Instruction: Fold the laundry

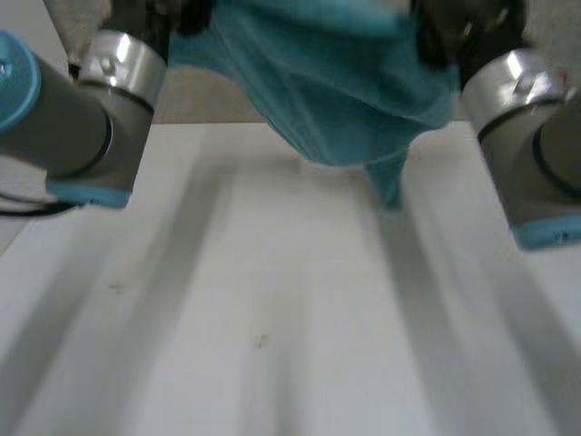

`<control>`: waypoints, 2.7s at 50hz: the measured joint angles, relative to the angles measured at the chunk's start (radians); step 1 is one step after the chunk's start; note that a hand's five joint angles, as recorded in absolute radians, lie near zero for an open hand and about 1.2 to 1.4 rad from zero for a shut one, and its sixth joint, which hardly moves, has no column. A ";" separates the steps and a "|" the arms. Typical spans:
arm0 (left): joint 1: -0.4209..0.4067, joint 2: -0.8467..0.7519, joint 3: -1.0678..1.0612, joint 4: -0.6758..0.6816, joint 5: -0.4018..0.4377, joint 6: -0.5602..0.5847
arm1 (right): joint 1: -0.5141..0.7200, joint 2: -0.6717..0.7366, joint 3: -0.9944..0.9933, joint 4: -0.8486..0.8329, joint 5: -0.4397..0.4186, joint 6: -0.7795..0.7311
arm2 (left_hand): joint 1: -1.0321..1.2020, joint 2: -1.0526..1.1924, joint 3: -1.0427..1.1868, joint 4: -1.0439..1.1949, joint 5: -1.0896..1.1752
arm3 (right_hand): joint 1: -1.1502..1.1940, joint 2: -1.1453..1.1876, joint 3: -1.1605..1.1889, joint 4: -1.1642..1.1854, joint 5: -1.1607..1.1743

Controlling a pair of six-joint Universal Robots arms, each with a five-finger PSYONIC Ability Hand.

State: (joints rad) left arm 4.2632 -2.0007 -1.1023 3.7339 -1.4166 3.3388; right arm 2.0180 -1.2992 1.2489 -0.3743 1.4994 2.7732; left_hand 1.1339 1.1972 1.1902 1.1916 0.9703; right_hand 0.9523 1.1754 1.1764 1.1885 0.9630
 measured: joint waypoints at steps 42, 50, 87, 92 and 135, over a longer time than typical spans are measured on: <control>0.079 0.437 -0.802 -0.294 0.010 0.273 | -0.144 0.052 0.064 0.617 -0.071 -0.022 | 0.000 0.002 0.002 0.004 0.000 | -0.746 -0.958 -0.965 -0.957 -0.900; 0.077 0.472 -0.759 -0.302 0.009 0.254 | -0.222 0.122 0.096 0.606 -0.085 -0.023 | 0.000 0.002 0.002 0.004 0.000 | -0.743 -0.953 -0.955 -0.955 -0.900; 0.230 0.339 -0.723 -0.240 0.014 0.248 | -0.389 0.490 -0.020 0.484 -0.375 -0.409 | 0.000 0.002 0.002 0.005 0.000 | -0.380 -0.506 -0.507 -0.521 -0.498; 0.230 0.340 -0.723 -0.239 0.016 0.245 | -0.388 0.504 -0.028 0.468 -0.374 -0.414 | 0.000 0.002 0.002 0.005 0.000 | -0.370 -0.494 -0.492 -0.508 -0.484; 0.228 0.341 -0.727 -0.241 0.016 0.242 | -0.381 0.550 -0.095 0.433 -0.361 -0.407 | 0.000 0.002 0.002 0.005 0.000 | -0.359 -0.476 -0.476 -0.492 -0.468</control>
State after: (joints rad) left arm 4.4915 -1.6598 -1.8296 3.4929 -1.4003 3.5803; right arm 1.6372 -0.7491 1.1540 0.0587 1.1388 2.3662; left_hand 1.1339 1.1994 1.1921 1.1964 0.9704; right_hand 0.5930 0.6997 0.7005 0.6969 0.4952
